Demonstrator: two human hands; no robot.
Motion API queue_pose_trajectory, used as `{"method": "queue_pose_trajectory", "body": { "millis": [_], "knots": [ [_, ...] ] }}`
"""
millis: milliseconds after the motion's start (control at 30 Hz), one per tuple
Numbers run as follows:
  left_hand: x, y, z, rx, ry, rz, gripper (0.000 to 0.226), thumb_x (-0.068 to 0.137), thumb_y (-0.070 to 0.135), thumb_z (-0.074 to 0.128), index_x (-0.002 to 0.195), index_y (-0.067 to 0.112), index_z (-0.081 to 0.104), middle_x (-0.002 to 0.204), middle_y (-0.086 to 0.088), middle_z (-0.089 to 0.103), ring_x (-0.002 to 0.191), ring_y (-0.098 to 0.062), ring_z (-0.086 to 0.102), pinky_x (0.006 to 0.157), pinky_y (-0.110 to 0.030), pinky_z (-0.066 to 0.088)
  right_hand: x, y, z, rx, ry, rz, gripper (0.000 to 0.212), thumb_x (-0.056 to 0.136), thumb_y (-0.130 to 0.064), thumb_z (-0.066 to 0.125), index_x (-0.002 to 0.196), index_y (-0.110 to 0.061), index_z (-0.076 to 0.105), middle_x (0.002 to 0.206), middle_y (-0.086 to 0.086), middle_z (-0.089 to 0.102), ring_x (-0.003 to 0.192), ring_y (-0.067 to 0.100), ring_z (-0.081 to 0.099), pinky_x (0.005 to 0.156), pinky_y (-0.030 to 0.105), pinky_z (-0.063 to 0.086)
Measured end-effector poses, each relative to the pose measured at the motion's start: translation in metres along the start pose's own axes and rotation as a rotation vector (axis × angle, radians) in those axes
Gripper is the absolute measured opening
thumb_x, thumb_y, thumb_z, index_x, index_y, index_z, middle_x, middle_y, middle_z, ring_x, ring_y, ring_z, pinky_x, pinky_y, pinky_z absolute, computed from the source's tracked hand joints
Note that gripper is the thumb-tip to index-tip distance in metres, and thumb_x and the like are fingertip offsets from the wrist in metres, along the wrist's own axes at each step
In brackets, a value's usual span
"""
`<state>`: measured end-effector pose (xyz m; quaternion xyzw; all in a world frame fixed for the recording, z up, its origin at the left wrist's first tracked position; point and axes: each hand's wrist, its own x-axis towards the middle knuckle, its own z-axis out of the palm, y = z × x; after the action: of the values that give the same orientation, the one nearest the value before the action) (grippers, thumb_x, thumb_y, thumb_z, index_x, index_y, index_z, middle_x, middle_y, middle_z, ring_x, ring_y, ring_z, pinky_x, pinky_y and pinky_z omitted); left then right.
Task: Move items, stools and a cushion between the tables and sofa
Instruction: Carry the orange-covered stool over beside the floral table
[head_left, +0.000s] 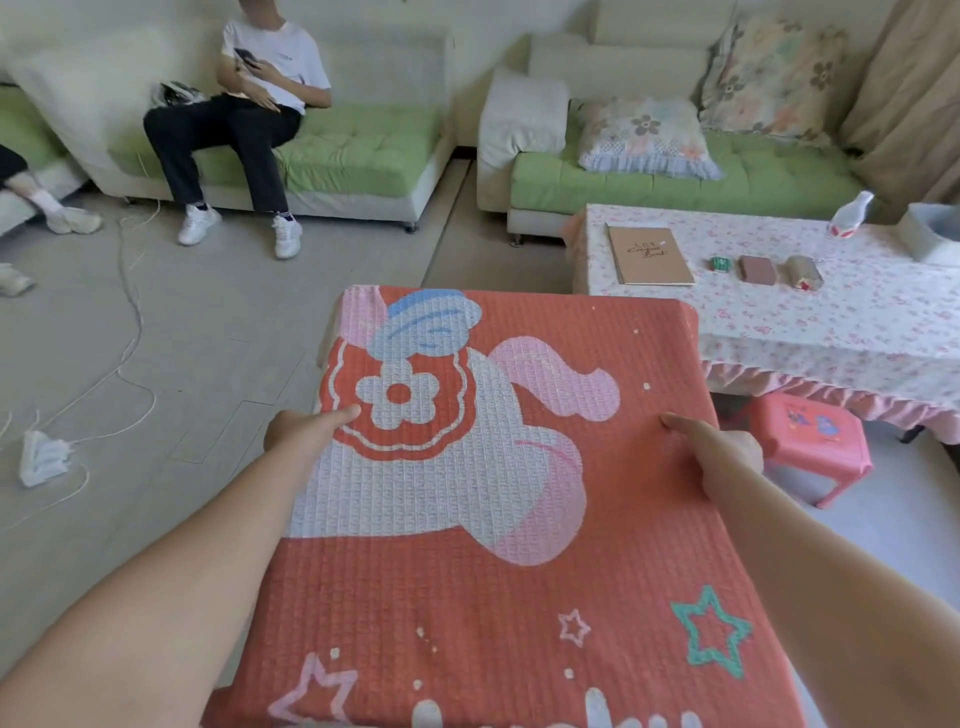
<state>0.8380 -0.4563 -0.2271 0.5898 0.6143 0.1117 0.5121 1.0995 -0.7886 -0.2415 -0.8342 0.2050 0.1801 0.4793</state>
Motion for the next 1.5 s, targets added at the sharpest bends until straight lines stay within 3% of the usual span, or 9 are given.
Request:
{"method": "queue_pose_trajectory", "body": {
  "millis": [233, 433, 600, 733, 867, 1033, 1200, 1367, 1500],
  "knots": [
    [0.086, 0.045, 0.002, -0.039, -0.018, -0.022, 0.061, 0.063, 0.039, 0.084, 0.107, 0.003, 0.064, 0.103, -0.015, 0.069, 0.091, -0.034, 0.067, 0.087, -0.047, 0.054, 0.042, -0.066, 0.076, -0.038, 0.004, -0.012, 0.06, 0.041, -0.054, 0.082, 0.073, -0.011, 0.053, 0.072, 0.0, 0.051, 0.068, 0.021, 0.054, 0.068, 0.033, 0.047],
    [0.179, 0.088, 0.006, -0.049, -0.045, -0.016, 0.043, 0.064, 0.037, 0.084, 0.088, 0.007, 0.066, 0.088, -0.011, 0.07, 0.076, -0.029, 0.067, 0.067, -0.033, 0.054, 0.068, -0.118, 0.146, 0.014, 0.015, 0.044, 0.058, 0.043, -0.047, 0.086, 0.064, -0.014, 0.043, 0.073, -0.001, 0.051, 0.063, 0.018, 0.05, 0.068, 0.033, 0.045],
    [0.251, 0.142, 0.005, -0.027, -0.07, -0.003, 0.038, 0.063, 0.04, 0.084, 0.075, 0.012, 0.061, 0.078, -0.007, 0.068, 0.071, -0.026, 0.066, 0.06, -0.028, 0.051, 0.091, -0.171, 0.198, 0.029, 0.034, 0.065, 0.082, 0.046, -0.047, 0.086, 0.111, -0.009, 0.053, 0.083, 0.0, 0.048, 0.078, 0.022, 0.052, 0.07, 0.032, 0.043],
    [0.299, 0.178, 0.015, -0.014, -0.082, -0.017, 0.038, 0.062, 0.04, 0.085, 0.072, 0.013, 0.06, 0.075, -0.006, 0.067, 0.067, -0.025, 0.065, 0.056, -0.026, 0.049, 0.113, -0.206, 0.233, 0.023, 0.041, 0.085, 0.087, 0.046, -0.048, 0.085, 0.115, -0.005, 0.054, 0.094, 0.004, 0.052, 0.084, 0.023, 0.053, 0.074, 0.032, 0.046],
    [0.343, 0.206, 0.032, 0.004, -0.084, -0.018, 0.04, 0.063, 0.04, 0.084, 0.078, 0.01, 0.063, 0.08, -0.008, 0.068, 0.071, -0.027, 0.067, 0.063, -0.03, 0.053, 0.149, -0.234, 0.262, 0.022, 0.026, 0.104, 0.084, 0.046, -0.049, 0.085, 0.111, -0.005, 0.055, 0.098, 0.005, 0.055, 0.088, 0.024, 0.056, 0.076, 0.032, 0.048],
    [0.406, 0.255, 0.072, 0.066, -0.078, -0.001, 0.043, 0.065, 0.04, 0.083, 0.085, 0.007, 0.065, 0.089, -0.012, 0.069, 0.079, -0.03, 0.067, 0.076, -0.038, 0.055, 0.211, -0.276, 0.305, -0.045, -0.004, 0.119, 0.078, 0.041, -0.059, 0.08, 0.098, -0.009, 0.058, 0.108, 0.01, 0.06, 0.108, 0.031, 0.055, 0.096, 0.044, 0.047],
    [0.46, 0.31, 0.108, 0.122, -0.049, -0.01, 0.049, 0.064, 0.045, 0.082, 0.088, 0.006, 0.065, 0.095, -0.012, 0.069, 0.082, -0.03, 0.066, 0.078, -0.037, 0.053, 0.269, -0.331, 0.338, -0.045, -0.054, 0.131, 0.074, 0.048, -0.052, 0.082, 0.103, -0.007, 0.058, 0.088, 0.008, 0.061, 0.084, 0.028, 0.06, 0.073, 0.035, 0.05],
    [0.507, 0.354, 0.137, 0.126, -0.063, -0.043, 0.063, 0.061, 0.047, 0.083, 0.099, 0.002, 0.063, 0.1, -0.01, 0.065, 0.089, -0.029, 0.062, 0.081, -0.037, 0.05, 0.316, -0.38, 0.361, -0.068, -0.033, 0.116, 0.077, 0.049, -0.052, 0.083, 0.105, -0.005, 0.059, 0.099, 0.011, 0.062, 0.088, 0.028, 0.06, 0.073, 0.034, 0.049],
    [0.545, 0.384, 0.161, 0.132, -0.094, -0.032, 0.048, 0.063, 0.046, 0.082, 0.085, 0.009, 0.061, 0.094, -0.007, 0.062, 0.079, -0.024, 0.057, 0.076, -0.034, 0.045, 0.348, -0.41, 0.38, -0.096, -0.032, 0.117, 0.076, 0.049, -0.055, 0.081, 0.102, -0.006, 0.059, 0.082, 0.006, 0.059, 0.078, 0.026, 0.058, 0.064, 0.032, 0.046]
  ]
}}
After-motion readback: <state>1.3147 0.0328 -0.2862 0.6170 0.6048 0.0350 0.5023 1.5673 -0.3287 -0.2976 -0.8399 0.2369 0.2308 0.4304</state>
